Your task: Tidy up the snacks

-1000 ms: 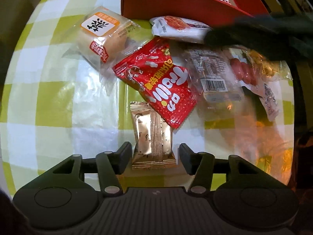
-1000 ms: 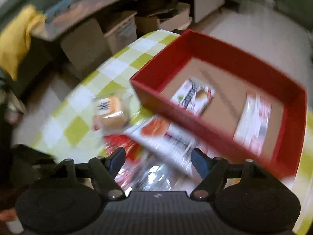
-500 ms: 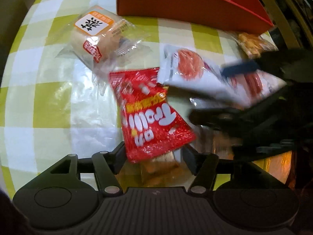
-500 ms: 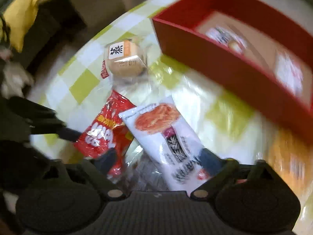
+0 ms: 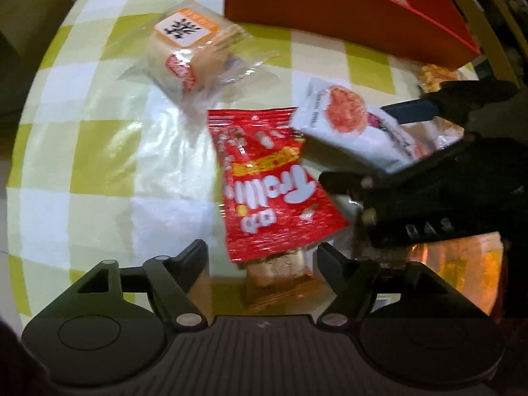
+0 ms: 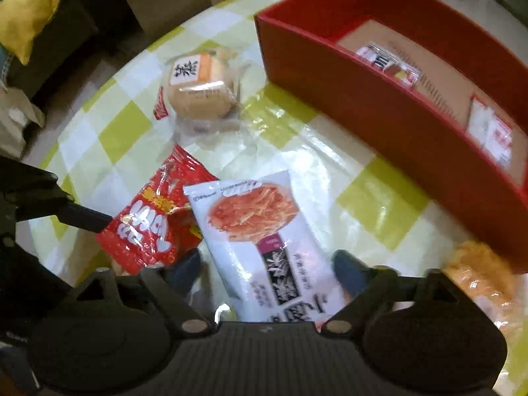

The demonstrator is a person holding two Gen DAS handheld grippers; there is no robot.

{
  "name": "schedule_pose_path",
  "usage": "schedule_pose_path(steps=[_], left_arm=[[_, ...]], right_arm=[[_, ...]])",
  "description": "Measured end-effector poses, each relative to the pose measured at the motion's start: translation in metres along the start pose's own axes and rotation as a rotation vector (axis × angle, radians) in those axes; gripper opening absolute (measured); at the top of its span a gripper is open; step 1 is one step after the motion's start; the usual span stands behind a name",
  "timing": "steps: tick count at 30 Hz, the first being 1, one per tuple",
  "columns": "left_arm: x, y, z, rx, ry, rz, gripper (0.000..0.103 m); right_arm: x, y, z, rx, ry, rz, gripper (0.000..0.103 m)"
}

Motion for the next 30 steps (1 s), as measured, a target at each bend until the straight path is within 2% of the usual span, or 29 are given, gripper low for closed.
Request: schedule_pose_path(steps=[3, 5, 7, 10, 13, 16, 19, 21, 24, 30], left_arm=[[0.0, -0.002, 0.0, -0.014, -0.003, 0.004, 0.081], [0.001, -0.003, 0.001, -0.027, -0.007, 0.004, 0.084], [0.001, -0.005, 0.002, -0.022, -0.008, 0.01, 0.084], [0.002, -0.004, 0.001, -0.018, -0.011, -0.003, 0.087], [0.003, -0.004, 0.0, -0.009, -0.013, -0.024, 0.092], [0.003, -0.004, -0.001, 0.001, -0.009, -0.042, 0.092], [0.008, -0.005, -0.01, -0.022, 0.006, -0.075, 0.092], [0.015, -0.006, -0.016, -0.047, 0.039, -0.111, 0.097], [0.027, 0.0, -0.017, -0.043, 0.062, -0.148, 0.1], [0.044, 0.02, -0.005, 0.034, 0.064, -0.146, 0.096]], right_arm=[[-0.006, 0.004, -0.002, 0.032, 0.028, 0.023, 0.103], [-0.006, 0.003, -0.003, 0.015, 0.01, 0.035, 0.098], [-0.006, 0.003, -0.009, -0.056, -0.004, 0.026, 0.062], [-0.012, 0.007, -0.02, 0.01, -0.011, 0.079, 0.051], [-0.024, 0.006, -0.033, -0.044, 0.024, 0.094, 0.05], [-0.038, 0.011, -0.056, -0.044, 0.101, 0.181, 0.049], [-0.054, 0.016, -0.081, -0.028, 0.182, 0.286, 0.049], [-0.064, 0.016, -0.092, -0.044, 0.214, 0.326, 0.049], [-0.072, 0.016, -0.096, -0.014, 0.229, 0.38, 0.049], [-0.071, 0.014, -0.098, -0.003, 0.251, 0.396, 0.049]])
Point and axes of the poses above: each gripper's, at about its wrist camera, not at the fingertips, and z roughly the way its jaws point, y to its right, x to its top, the point moved 4 cm from there along z, roughly the way its jaws point, and after that the axes turned 5 degrees about -y, right-handed, at the moved point
